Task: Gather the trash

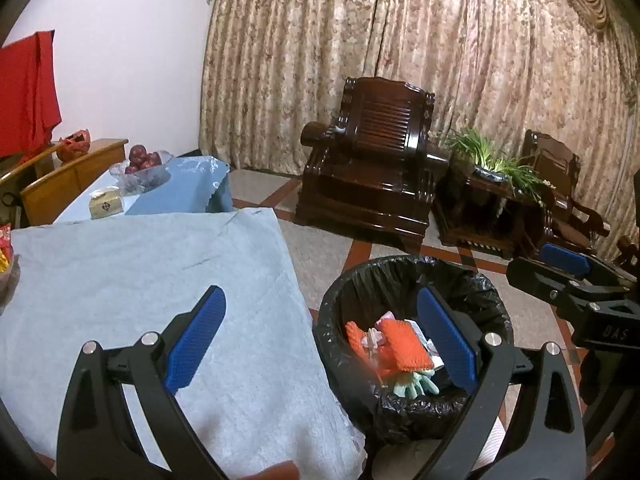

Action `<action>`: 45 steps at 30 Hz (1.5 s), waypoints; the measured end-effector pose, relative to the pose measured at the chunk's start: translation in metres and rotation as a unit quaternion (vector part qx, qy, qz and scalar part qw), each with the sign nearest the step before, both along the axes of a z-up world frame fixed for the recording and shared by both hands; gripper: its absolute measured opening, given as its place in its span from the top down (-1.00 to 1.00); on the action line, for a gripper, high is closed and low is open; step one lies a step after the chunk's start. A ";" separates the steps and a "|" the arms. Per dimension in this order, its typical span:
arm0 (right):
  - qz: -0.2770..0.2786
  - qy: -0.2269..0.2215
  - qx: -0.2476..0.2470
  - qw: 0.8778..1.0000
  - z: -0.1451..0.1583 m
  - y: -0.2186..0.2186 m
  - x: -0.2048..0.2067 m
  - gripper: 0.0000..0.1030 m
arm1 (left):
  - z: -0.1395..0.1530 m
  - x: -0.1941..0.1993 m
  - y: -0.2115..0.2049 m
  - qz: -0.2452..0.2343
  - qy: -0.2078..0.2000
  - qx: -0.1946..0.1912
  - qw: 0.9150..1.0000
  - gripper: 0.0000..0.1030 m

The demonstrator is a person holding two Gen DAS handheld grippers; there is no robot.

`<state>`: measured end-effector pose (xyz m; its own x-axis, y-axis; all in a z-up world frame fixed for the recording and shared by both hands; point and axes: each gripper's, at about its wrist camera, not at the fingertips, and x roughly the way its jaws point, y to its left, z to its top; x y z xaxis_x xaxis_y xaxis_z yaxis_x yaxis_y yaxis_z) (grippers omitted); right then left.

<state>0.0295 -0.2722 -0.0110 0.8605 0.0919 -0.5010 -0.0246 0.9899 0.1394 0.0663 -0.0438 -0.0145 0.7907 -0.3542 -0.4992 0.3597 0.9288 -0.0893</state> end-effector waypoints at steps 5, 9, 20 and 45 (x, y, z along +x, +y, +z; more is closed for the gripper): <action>0.001 -0.005 -0.003 1.000 0.003 0.002 -0.003 -0.88 | 0.006 -0.003 0.003 0.002 -0.005 -0.002 1.000 -0.83; 0.003 -0.007 -0.003 1.000 0.004 0.003 -0.004 -0.88 | 0.009 -0.006 0.004 0.003 -0.010 -0.003 1.000 -0.82; 0.007 -0.011 -0.005 1.000 0.008 0.006 -0.005 -0.88 | 0.013 -0.009 0.006 0.007 -0.016 -0.004 1.000 -0.82; 0.010 -0.012 -0.006 1.000 0.012 0.008 -0.005 -0.88 | 0.018 -0.009 0.011 0.009 -0.018 -0.002 1.000 -0.82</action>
<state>0.0249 -0.2645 0.0012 0.8709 0.1022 -0.4808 -0.0469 0.9910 0.1258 0.0571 -0.0329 0.0039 0.8144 -0.3418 -0.4690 0.3455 0.9349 -0.0813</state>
